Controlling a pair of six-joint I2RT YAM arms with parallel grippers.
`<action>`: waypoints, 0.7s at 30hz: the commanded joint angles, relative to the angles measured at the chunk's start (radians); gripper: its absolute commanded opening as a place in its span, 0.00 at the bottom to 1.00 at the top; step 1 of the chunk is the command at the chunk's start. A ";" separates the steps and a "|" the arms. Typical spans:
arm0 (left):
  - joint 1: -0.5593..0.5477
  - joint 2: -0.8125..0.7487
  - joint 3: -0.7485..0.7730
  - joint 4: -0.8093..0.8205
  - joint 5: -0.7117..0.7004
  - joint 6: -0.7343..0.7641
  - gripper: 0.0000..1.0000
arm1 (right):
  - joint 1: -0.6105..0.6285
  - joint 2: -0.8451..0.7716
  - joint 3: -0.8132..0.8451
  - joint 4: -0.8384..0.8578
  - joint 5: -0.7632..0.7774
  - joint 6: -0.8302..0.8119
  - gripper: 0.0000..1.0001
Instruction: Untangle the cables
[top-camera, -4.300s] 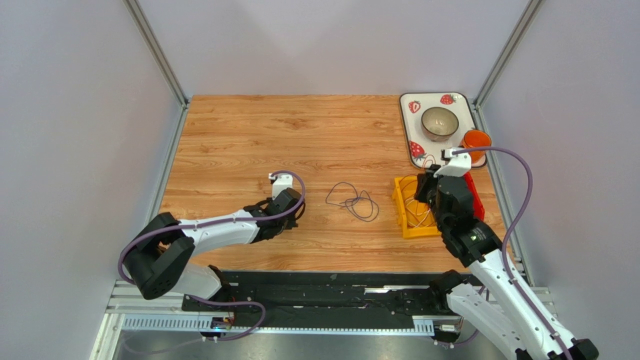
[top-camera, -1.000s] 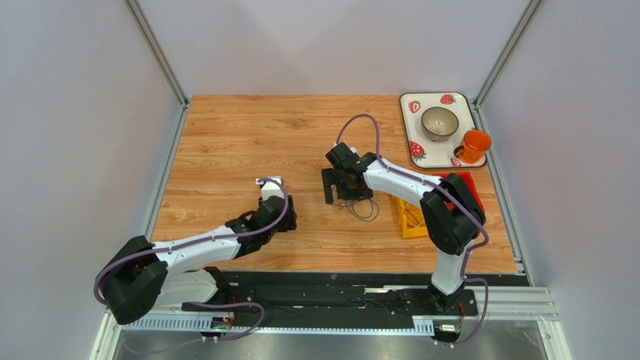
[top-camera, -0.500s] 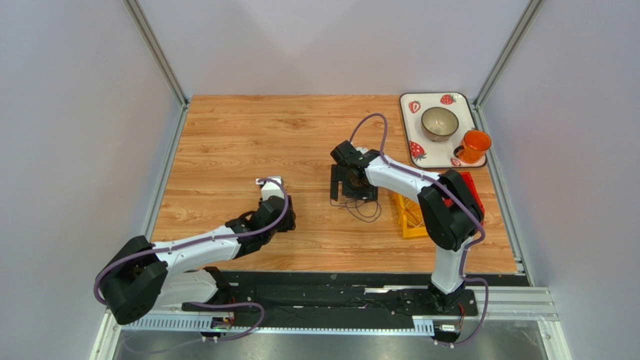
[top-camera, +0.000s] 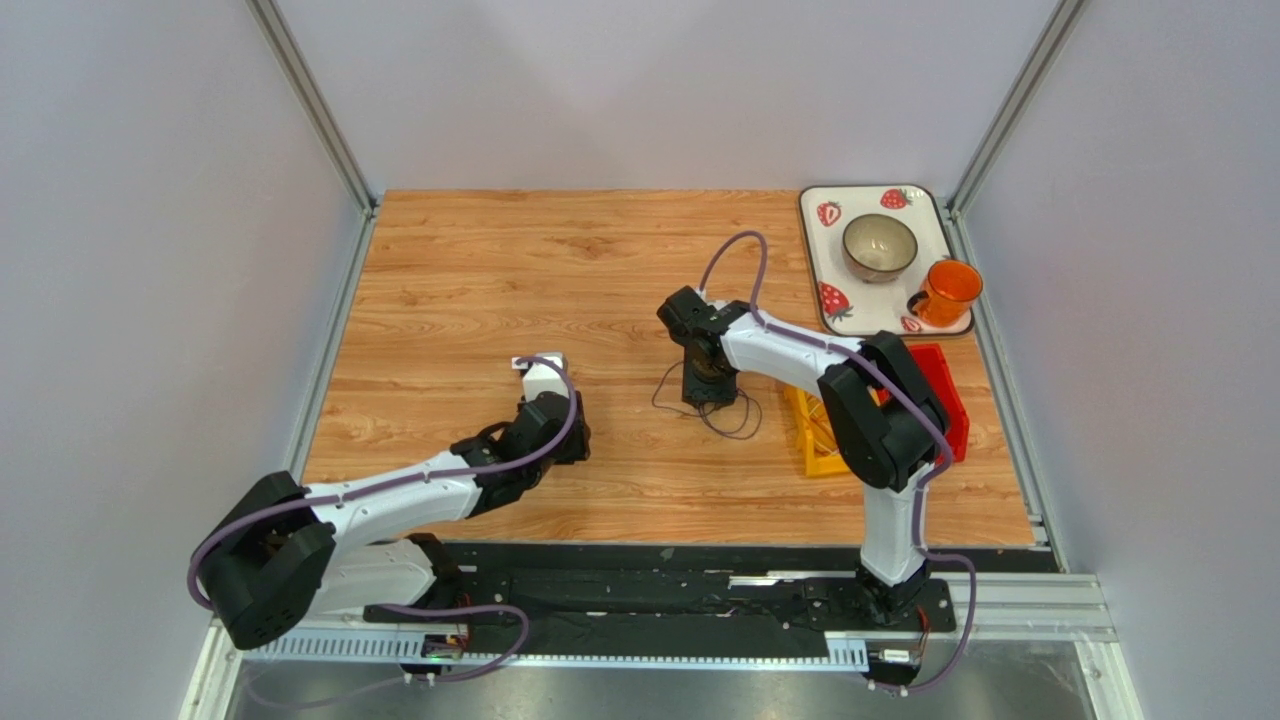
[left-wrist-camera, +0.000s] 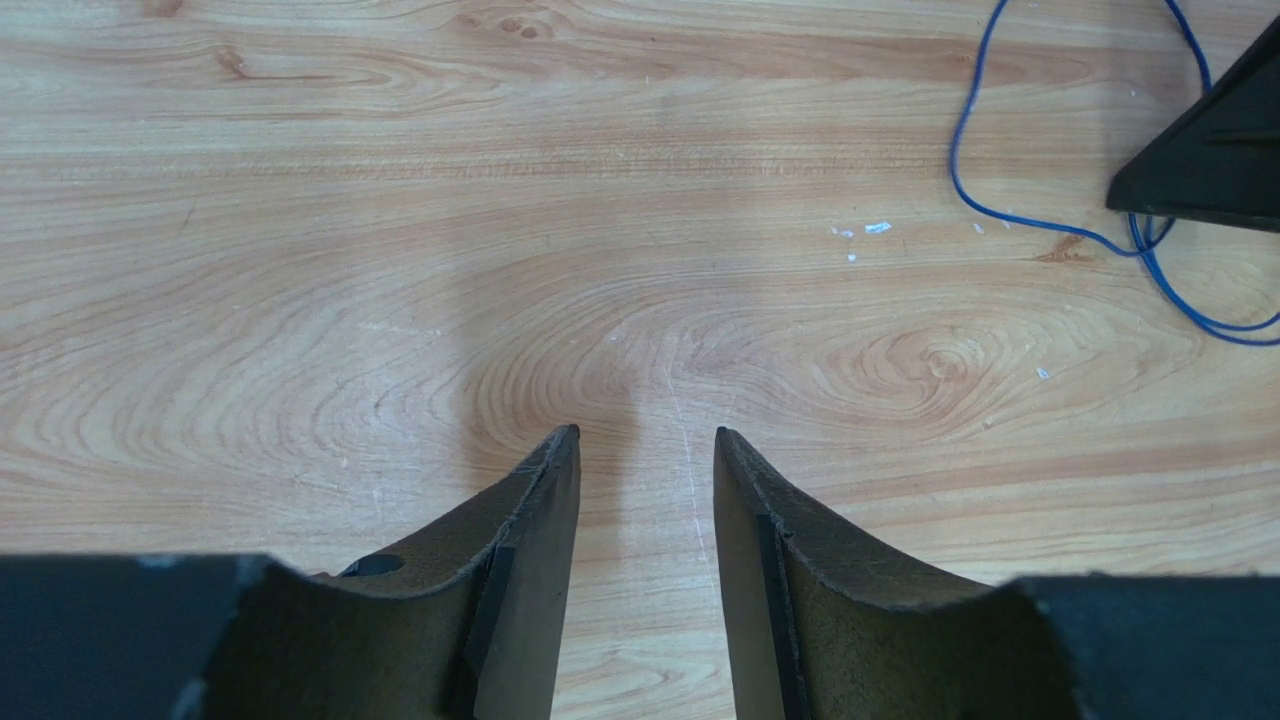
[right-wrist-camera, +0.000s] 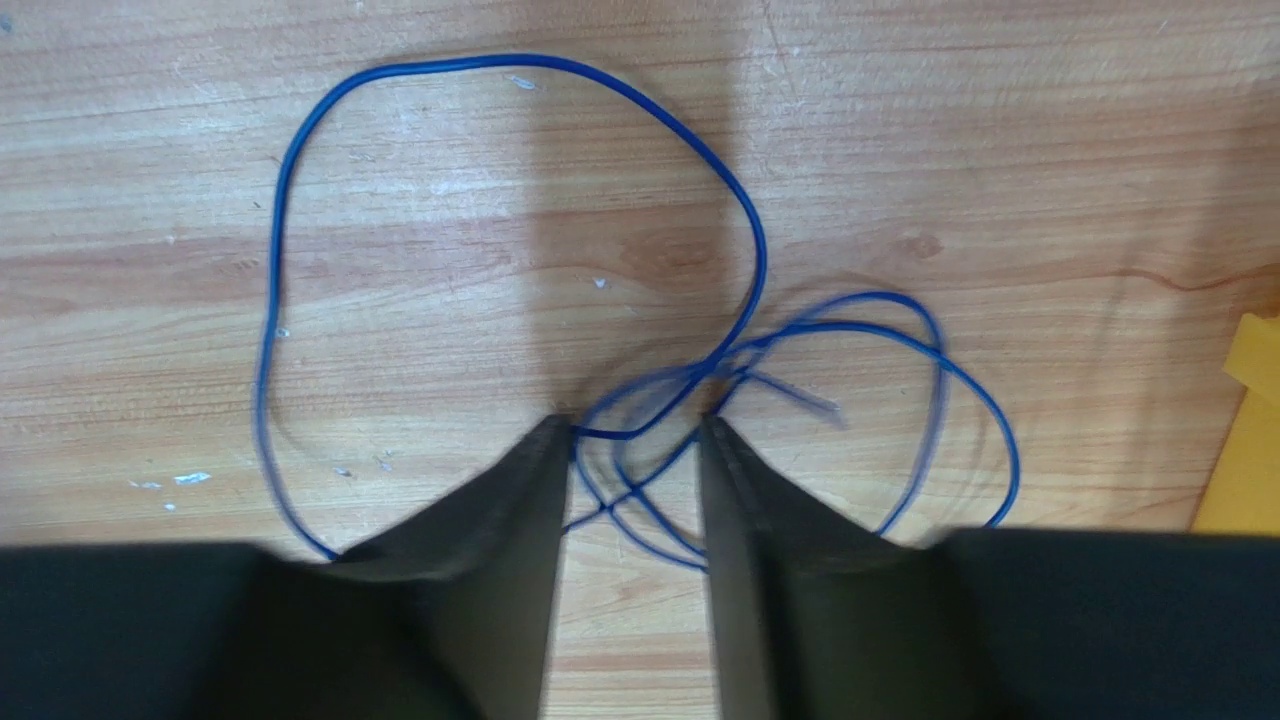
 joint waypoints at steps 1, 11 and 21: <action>0.000 0.004 0.024 0.031 0.001 0.004 0.46 | 0.005 0.024 -0.001 0.011 0.004 0.008 0.21; 0.000 0.009 0.027 0.025 0.001 0.004 0.43 | 0.005 0.000 0.048 0.000 -0.011 -0.035 0.00; 0.000 0.006 0.027 0.026 0.000 0.002 0.42 | 0.003 -0.281 0.094 -0.078 -0.003 -0.100 0.00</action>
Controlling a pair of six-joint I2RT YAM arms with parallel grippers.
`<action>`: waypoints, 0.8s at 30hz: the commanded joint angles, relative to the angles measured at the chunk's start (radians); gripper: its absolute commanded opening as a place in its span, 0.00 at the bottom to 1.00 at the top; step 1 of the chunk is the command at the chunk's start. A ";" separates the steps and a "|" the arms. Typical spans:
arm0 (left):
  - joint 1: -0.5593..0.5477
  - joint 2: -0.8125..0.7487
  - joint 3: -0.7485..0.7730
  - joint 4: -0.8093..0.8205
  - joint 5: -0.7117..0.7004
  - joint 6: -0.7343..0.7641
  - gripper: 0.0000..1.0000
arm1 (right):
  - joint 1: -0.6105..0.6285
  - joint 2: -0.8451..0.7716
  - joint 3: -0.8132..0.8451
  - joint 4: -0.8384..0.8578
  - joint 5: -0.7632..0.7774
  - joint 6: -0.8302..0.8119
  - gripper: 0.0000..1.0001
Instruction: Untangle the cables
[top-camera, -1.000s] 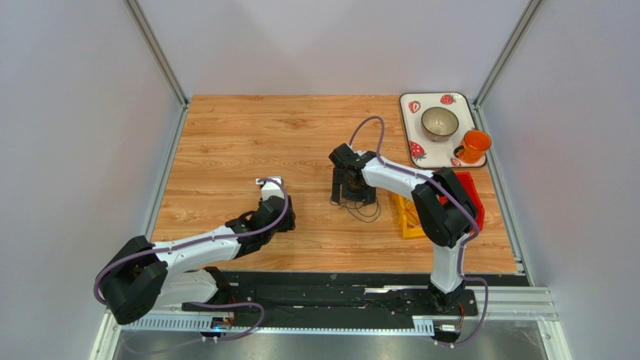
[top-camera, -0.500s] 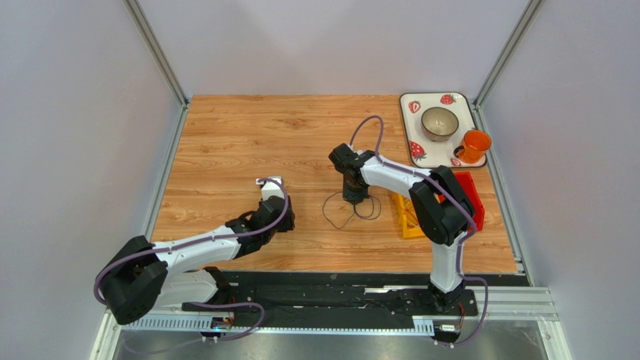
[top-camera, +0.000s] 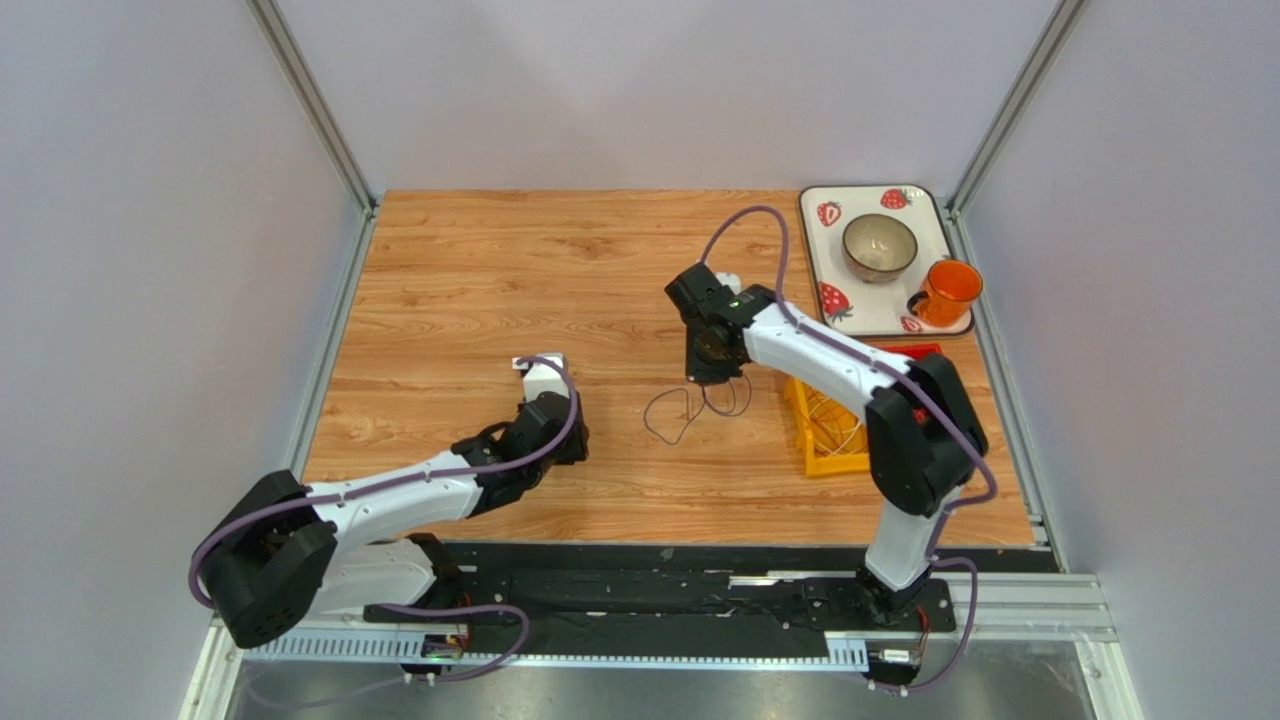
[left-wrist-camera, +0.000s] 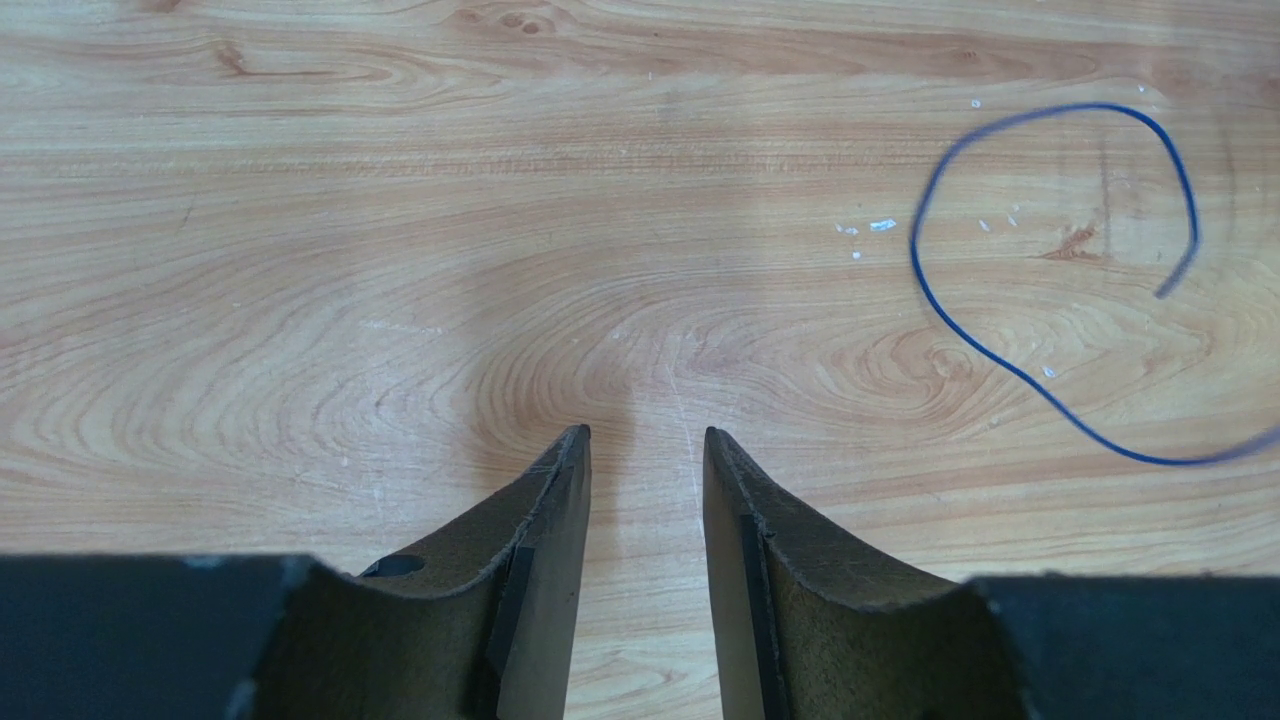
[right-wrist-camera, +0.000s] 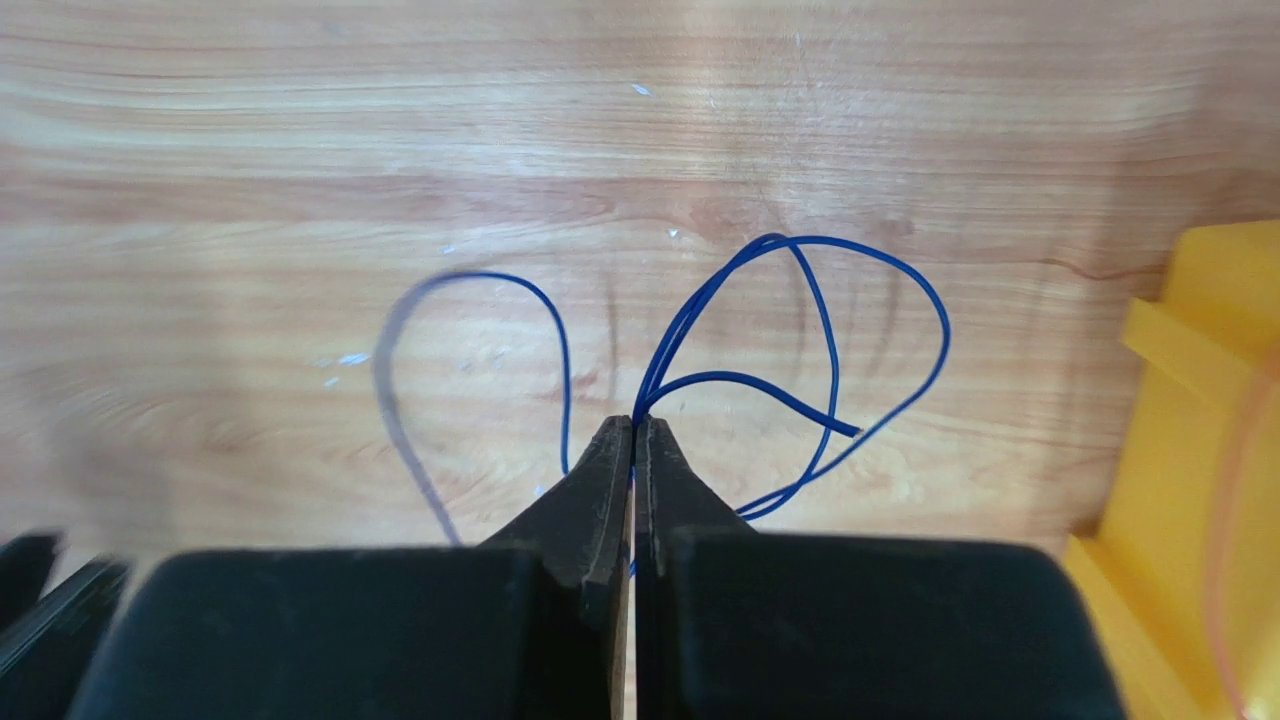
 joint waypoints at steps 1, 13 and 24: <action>0.000 -0.001 0.027 0.025 0.000 0.002 0.42 | 0.000 -0.213 0.057 -0.054 0.041 -0.045 0.00; -0.002 0.005 0.032 0.017 -0.007 -0.002 0.39 | -0.113 -0.606 -0.024 -0.163 0.144 -0.117 0.00; 0.000 0.023 0.044 0.012 -0.005 -0.004 0.38 | -0.242 -0.801 0.023 -0.240 0.319 -0.167 0.00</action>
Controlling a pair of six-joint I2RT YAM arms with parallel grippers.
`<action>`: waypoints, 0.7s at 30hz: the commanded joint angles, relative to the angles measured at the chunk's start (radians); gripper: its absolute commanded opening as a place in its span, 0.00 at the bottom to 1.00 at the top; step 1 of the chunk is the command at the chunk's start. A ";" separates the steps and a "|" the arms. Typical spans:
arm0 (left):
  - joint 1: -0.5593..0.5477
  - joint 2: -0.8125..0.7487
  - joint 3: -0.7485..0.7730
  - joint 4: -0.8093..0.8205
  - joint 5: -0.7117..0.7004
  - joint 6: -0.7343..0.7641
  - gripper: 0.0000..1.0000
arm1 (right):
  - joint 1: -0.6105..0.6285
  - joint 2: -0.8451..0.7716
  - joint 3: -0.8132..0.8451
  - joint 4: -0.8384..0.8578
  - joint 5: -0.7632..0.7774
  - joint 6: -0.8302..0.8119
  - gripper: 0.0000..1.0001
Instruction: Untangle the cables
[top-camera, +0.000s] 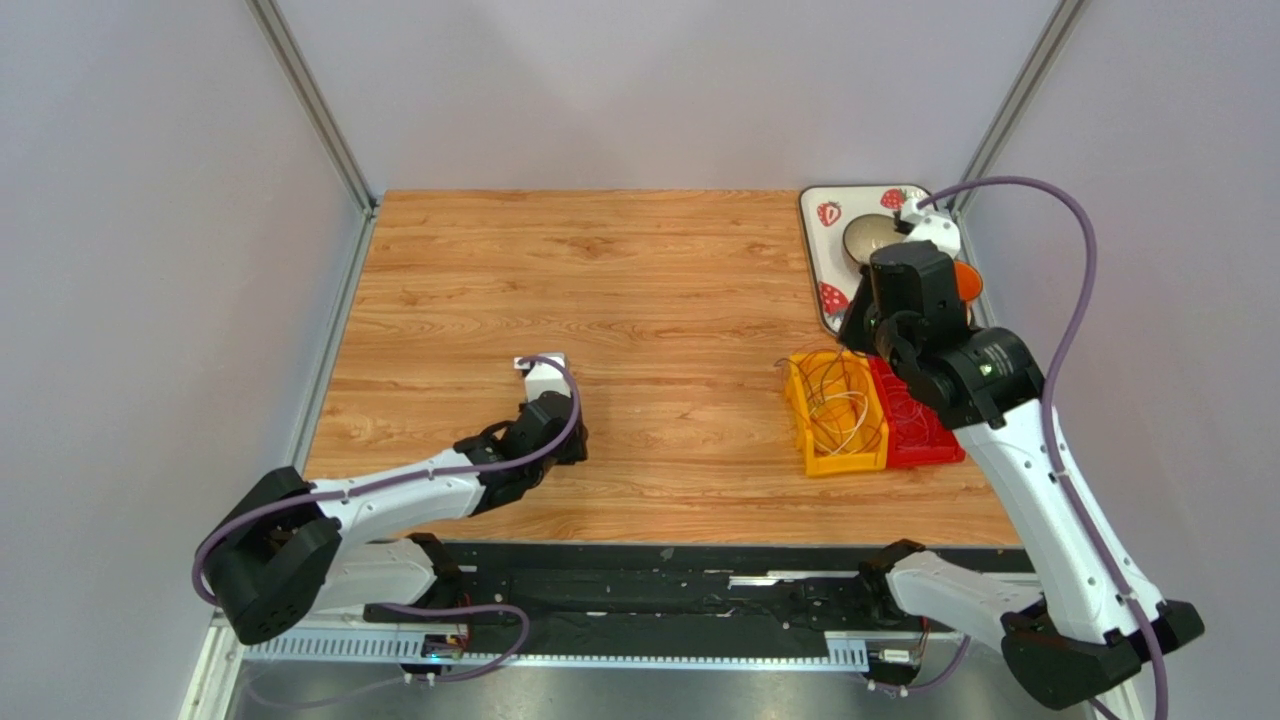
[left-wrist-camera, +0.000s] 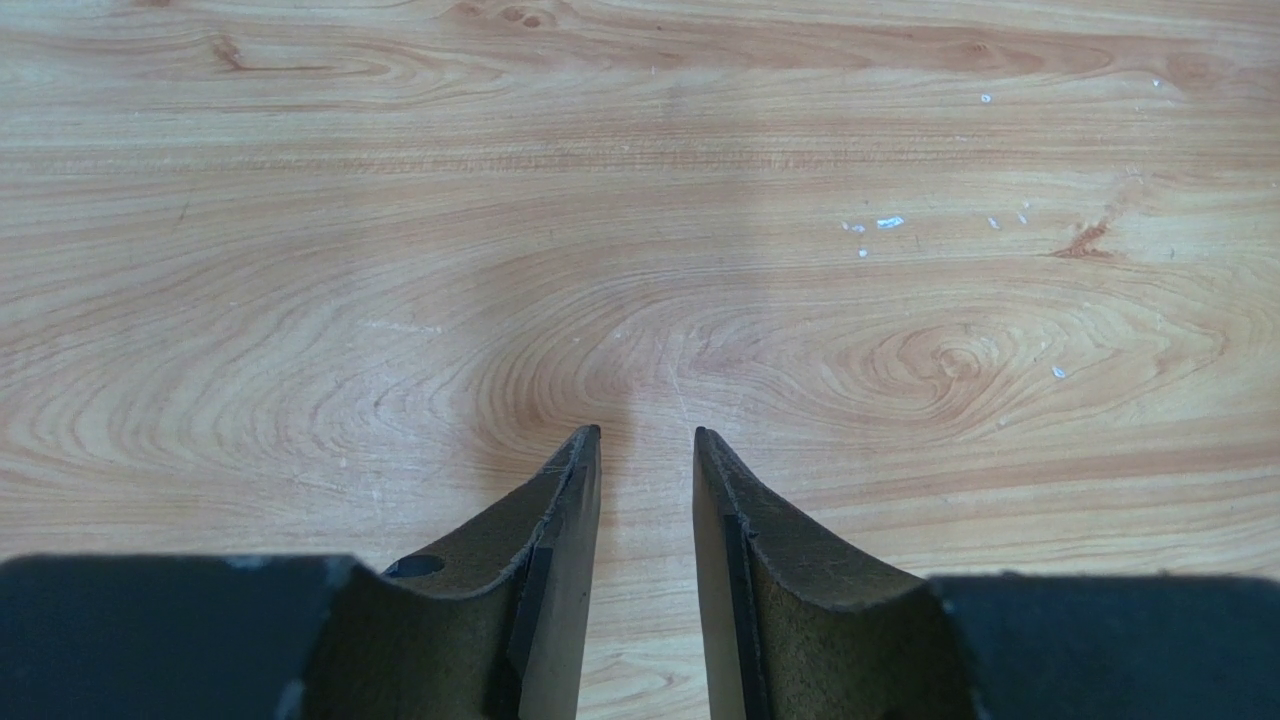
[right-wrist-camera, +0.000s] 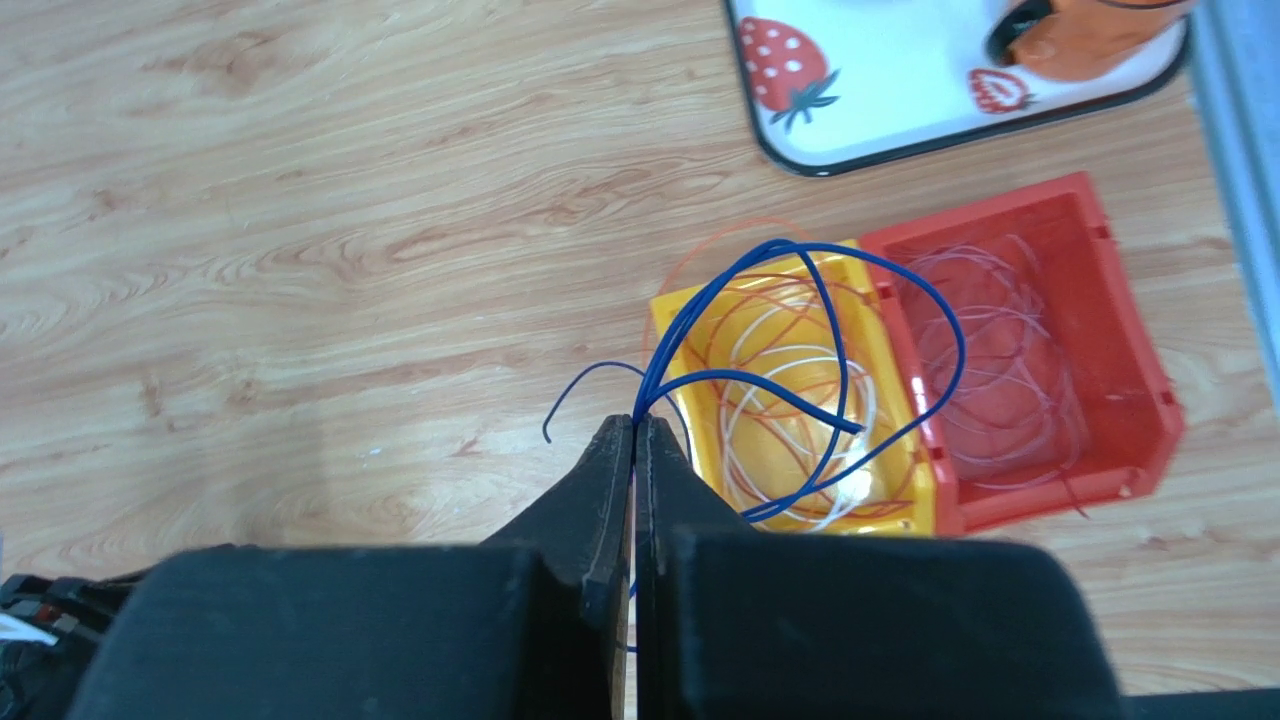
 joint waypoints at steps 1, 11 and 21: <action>0.000 0.008 0.037 0.014 -0.003 -0.004 0.38 | -0.030 -0.077 -0.016 -0.030 0.167 -0.013 0.00; 0.000 -0.024 0.009 0.032 -0.002 -0.007 0.38 | -0.298 -0.171 -0.162 0.045 0.209 0.013 0.00; 0.000 -0.017 0.017 0.024 -0.005 -0.010 0.37 | -0.576 -0.131 -0.104 0.093 0.037 0.001 0.00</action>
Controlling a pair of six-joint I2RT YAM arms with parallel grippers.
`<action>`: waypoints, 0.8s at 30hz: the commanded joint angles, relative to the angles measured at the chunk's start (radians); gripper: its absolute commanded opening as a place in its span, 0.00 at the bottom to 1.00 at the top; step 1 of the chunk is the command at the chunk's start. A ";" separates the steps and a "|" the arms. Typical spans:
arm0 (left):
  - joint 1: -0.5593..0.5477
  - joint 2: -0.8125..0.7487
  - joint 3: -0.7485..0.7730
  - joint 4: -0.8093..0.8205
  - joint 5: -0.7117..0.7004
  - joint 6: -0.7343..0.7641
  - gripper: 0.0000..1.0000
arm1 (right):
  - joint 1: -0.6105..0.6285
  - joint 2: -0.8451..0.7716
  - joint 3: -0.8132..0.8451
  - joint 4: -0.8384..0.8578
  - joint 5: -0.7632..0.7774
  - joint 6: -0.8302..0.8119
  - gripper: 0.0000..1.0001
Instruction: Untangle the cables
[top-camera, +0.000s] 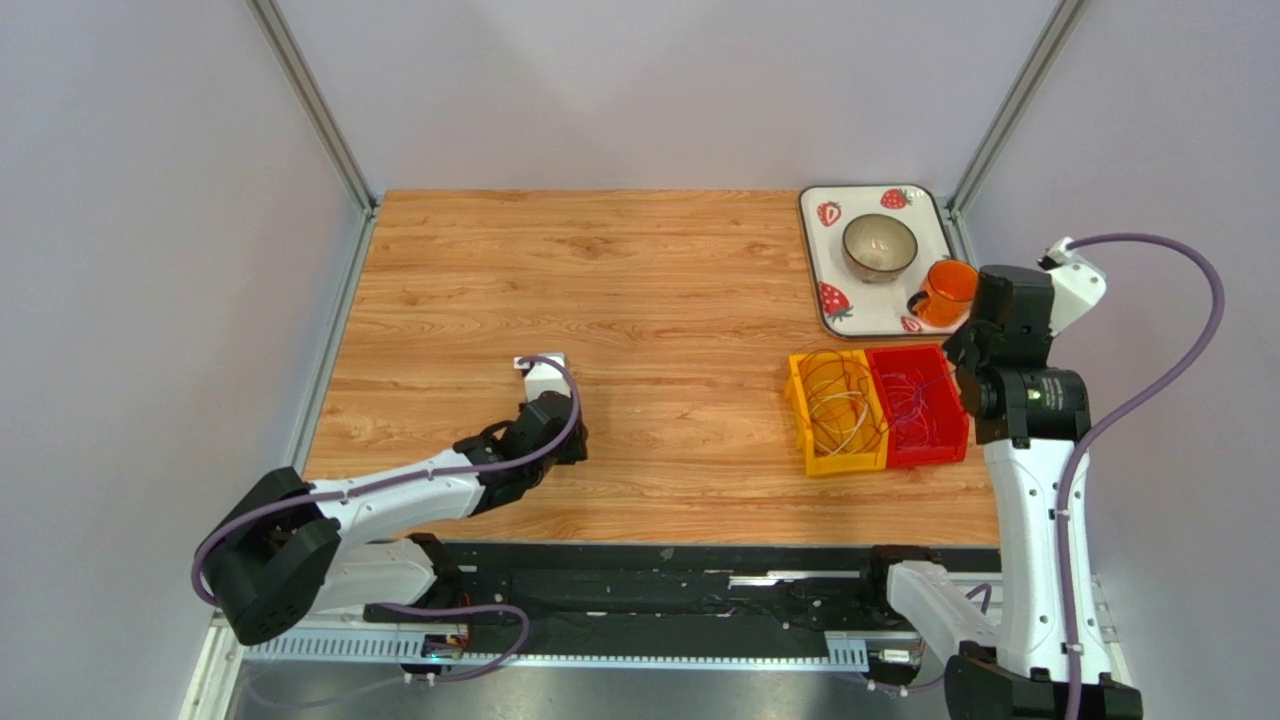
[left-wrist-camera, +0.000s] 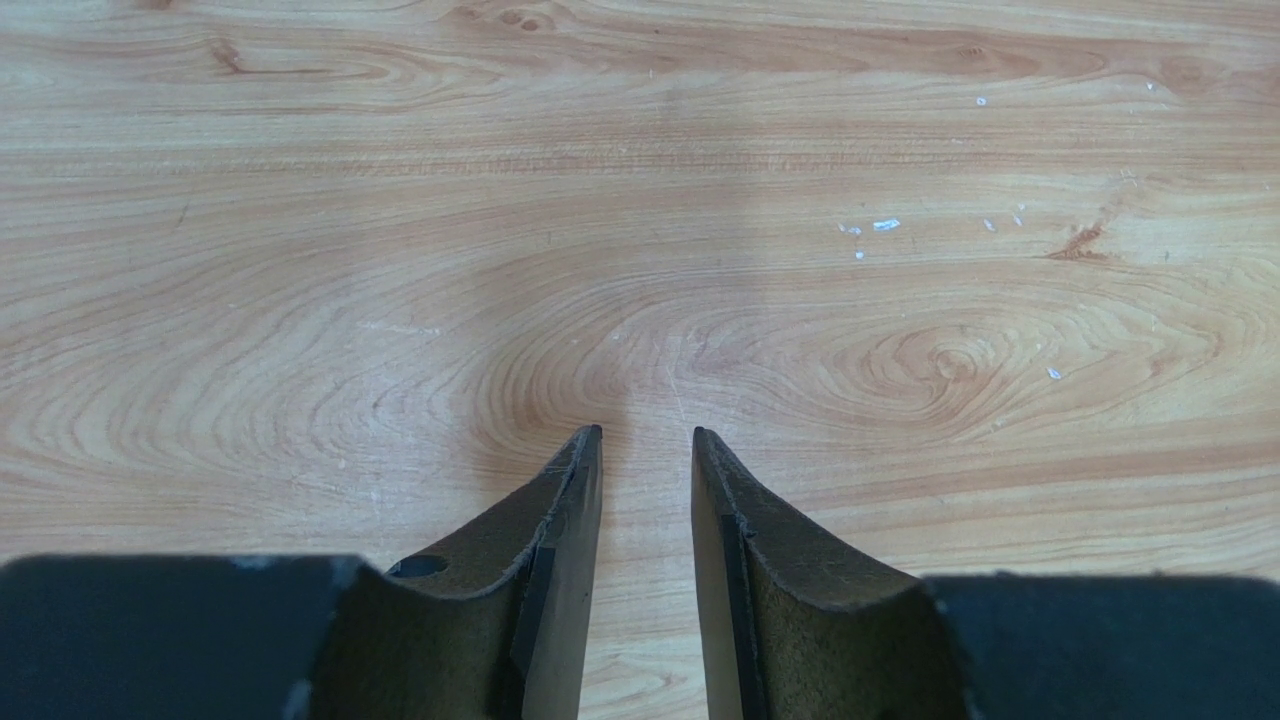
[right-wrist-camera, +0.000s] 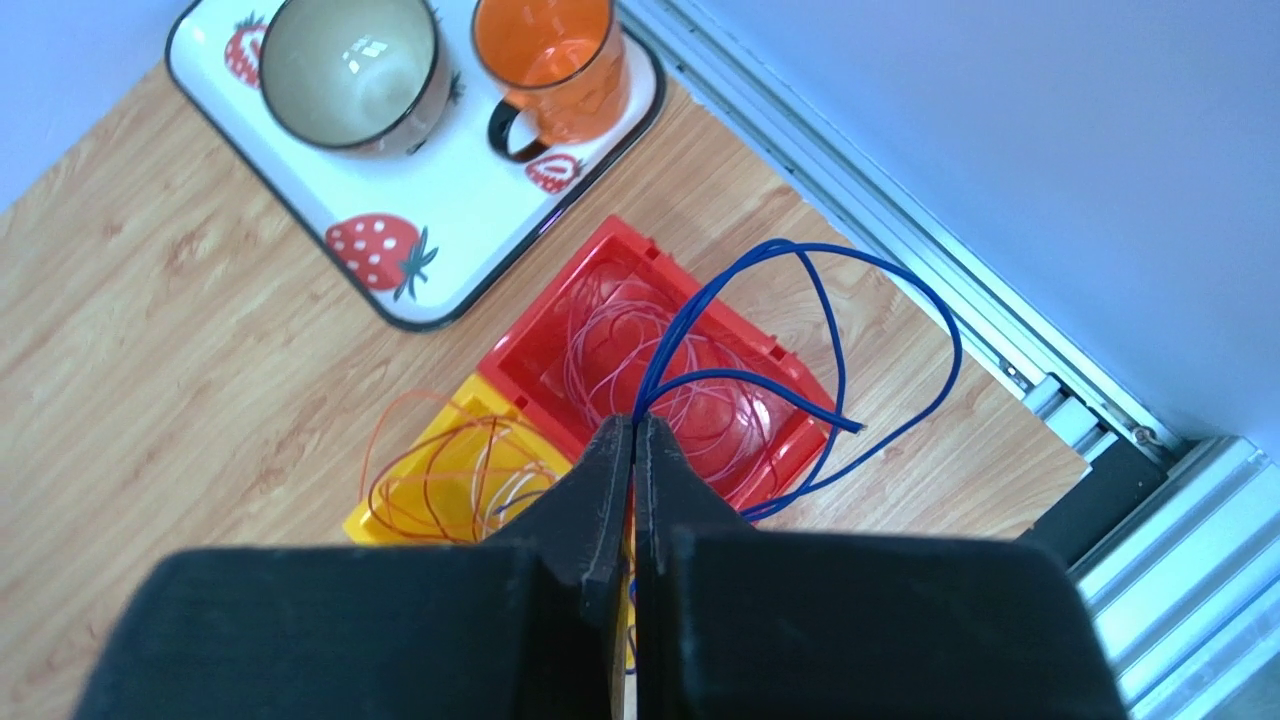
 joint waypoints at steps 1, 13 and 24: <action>0.000 -0.014 0.018 0.022 -0.005 -0.009 0.37 | -0.117 0.016 0.058 0.068 -0.102 0.007 0.00; 0.000 0.002 0.027 0.019 -0.010 -0.009 0.36 | -0.229 0.089 0.282 0.026 -0.625 0.028 0.00; -0.002 0.008 0.034 0.014 -0.007 -0.008 0.35 | -0.229 0.106 0.400 0.031 -0.728 0.061 0.00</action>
